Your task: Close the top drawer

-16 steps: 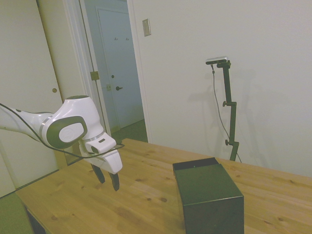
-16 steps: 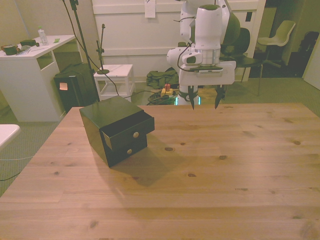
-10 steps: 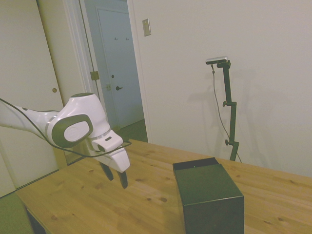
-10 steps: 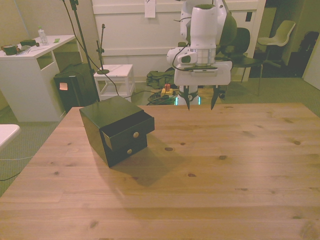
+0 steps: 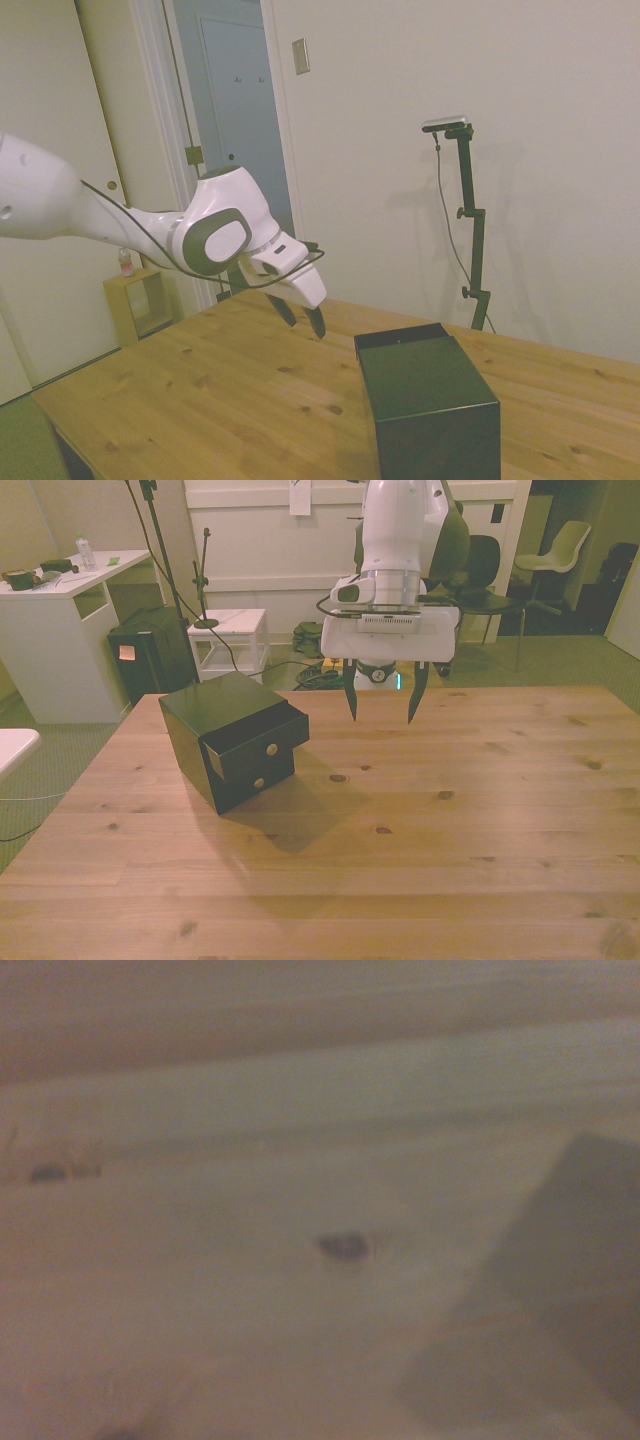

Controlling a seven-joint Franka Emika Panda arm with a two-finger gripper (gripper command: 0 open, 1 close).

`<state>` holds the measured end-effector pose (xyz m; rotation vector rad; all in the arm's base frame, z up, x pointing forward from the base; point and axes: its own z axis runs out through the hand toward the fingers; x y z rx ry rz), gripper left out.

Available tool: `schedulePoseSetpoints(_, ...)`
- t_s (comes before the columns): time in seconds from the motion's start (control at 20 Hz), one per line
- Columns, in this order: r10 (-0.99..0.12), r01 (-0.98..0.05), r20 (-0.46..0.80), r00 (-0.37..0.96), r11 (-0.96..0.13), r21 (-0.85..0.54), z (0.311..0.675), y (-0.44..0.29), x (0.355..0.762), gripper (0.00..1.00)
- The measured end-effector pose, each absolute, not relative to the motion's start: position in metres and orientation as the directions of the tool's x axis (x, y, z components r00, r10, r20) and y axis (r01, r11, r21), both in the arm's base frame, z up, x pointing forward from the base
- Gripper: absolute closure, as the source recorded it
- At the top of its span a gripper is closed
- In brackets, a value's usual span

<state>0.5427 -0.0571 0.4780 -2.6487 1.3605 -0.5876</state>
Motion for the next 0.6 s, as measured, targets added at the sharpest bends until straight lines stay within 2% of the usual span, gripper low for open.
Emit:
schedulePoseSetpoints(0.25,-0.820,-0.787,0.362,0.442,-0.549,-0.282,0.489,-0.082,0.583,0.00)
schedulePoseSetpoints(0.6,-0.822,-0.811,0.415,0.389,-0.520,-0.269,0.489,-0.099,0.593,0.00)
